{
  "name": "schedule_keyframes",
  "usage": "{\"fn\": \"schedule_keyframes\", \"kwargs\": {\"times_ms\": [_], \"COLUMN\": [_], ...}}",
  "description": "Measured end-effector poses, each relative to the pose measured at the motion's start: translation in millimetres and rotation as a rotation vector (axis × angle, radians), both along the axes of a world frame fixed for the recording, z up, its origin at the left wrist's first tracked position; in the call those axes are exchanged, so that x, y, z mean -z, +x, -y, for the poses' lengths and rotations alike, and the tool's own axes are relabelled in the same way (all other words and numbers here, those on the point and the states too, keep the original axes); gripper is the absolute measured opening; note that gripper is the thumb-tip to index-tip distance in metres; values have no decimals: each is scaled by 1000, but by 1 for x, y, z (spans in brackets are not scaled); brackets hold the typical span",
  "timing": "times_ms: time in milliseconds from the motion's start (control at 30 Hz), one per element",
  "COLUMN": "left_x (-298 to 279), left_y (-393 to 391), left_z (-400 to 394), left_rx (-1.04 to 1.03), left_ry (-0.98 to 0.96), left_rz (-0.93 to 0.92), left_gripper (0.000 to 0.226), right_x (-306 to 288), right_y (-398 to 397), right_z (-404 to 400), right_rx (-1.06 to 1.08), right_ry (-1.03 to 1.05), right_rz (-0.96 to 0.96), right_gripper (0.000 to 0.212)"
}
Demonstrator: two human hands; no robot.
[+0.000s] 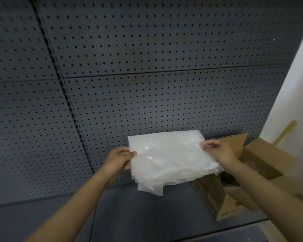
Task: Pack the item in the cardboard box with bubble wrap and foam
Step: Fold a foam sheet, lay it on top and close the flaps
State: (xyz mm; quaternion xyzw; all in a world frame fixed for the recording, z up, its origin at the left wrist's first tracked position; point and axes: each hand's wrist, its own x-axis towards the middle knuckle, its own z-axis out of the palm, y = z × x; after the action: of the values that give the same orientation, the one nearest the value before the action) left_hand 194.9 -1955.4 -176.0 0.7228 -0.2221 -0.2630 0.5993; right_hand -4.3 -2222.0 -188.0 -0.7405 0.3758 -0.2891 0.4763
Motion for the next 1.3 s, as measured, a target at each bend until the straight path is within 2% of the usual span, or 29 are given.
{"fn": "schedule_keyframes", "kwargs": {"times_ms": [233, 333, 467, 767, 900, 1067, 1167, 1300], "left_x": [-22, -22, -17, 4, 15, 29, 43, 62], "left_y": [-78, -116, -156, -202, -202, -201, -208, -218], "left_z": [86, 126, 173, 238, 256, 271, 279, 287], "left_rx": [27, 8, -2, -52, -81, -204, -271, -312], "left_ry": [-49, -53, -36, 34, 120, 261, 353, 547], "left_rz": [19, 10, -19, -23, 9, 22, 46, 223], "left_gripper": [24, 25, 28, 22, 21, 15, 9, 23], "right_x": [-21, -29, -32, -9, 3, 30, 49, 79], "right_y": [-90, -123, -162, -194, -191, -174, -165, -159], "right_z": [82, 124, 171, 241, 264, 289, 304, 319], "right_rx": [5, 4, 16, -18, -46, -256, -417, -556], "right_ry": [-3, 28, 47, 105, 60, -168, -200, -224], "right_rz": [13, 37, 27, -60, -122, -297, -354, -372], "right_gripper": [15, 11, 18, 12, 9, 14, 16, 18]}}
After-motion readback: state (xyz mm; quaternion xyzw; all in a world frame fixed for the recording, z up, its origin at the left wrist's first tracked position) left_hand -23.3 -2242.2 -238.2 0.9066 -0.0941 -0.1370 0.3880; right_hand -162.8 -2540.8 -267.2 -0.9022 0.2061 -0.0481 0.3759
